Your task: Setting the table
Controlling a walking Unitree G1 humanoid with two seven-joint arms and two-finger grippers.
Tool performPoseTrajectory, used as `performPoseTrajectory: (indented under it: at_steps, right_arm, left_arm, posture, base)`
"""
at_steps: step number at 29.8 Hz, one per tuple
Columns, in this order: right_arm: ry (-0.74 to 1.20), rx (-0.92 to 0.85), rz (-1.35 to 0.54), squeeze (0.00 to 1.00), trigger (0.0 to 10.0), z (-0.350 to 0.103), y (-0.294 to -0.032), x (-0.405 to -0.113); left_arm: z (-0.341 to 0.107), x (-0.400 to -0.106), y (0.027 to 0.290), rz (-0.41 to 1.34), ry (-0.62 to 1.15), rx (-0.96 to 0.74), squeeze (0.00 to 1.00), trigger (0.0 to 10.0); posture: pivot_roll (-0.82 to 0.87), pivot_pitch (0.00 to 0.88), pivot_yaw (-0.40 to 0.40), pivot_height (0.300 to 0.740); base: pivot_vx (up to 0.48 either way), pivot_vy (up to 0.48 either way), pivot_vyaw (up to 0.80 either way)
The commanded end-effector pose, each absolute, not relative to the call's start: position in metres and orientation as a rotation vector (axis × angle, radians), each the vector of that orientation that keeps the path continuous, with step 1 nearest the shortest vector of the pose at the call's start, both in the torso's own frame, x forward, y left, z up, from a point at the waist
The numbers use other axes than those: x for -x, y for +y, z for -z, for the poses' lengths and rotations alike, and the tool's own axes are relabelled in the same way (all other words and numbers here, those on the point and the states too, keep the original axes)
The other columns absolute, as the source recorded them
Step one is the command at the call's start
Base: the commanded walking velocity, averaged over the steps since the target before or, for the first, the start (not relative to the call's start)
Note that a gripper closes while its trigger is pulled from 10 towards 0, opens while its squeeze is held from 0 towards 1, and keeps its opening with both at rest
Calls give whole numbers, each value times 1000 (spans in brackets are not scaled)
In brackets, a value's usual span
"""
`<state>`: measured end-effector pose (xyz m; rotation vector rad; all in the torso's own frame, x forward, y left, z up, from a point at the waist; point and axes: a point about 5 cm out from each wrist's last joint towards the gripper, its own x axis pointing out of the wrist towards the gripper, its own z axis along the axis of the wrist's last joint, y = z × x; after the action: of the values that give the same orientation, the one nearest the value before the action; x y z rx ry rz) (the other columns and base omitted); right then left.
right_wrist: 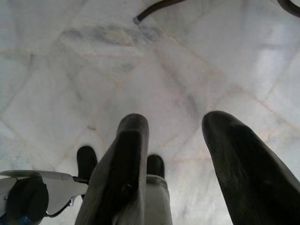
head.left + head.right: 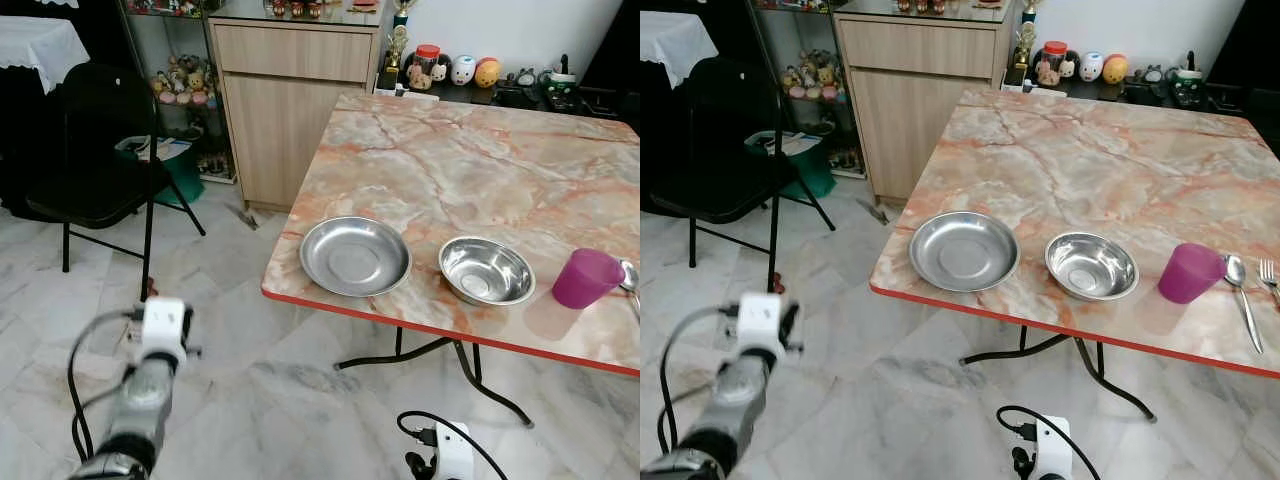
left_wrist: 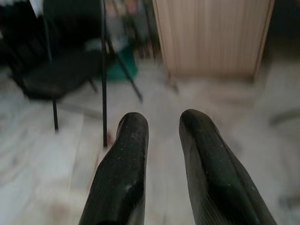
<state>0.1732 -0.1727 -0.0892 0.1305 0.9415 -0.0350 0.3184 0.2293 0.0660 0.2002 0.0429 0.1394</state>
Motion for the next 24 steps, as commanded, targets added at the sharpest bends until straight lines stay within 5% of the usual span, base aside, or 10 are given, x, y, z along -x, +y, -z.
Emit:
performPoseTrajectory:
  at_steps: [1,9,24]
  right_arm:
    - [936,-132,51,0,10000,89,-175,-173]
    - [921,-125,89,0,10000,89,-183,-171]
    - [921,-120,105,0,10000,89,-197,-164]
  left_arm:
    - [-89,-330,223,-125,-72,-158,0,10000]
    - [-126,-347,175,108,-241,-112,0,10000]
    - [-131,-350,168,132,-241,-11,0,10000]
  posture:
    - [23,0,-47,740]
    - [17,0,-39,740]
    - [25,0,-47,740]
  base:
    - [0,0,0]
    - [0,0,0]
    - [0,0,-648]
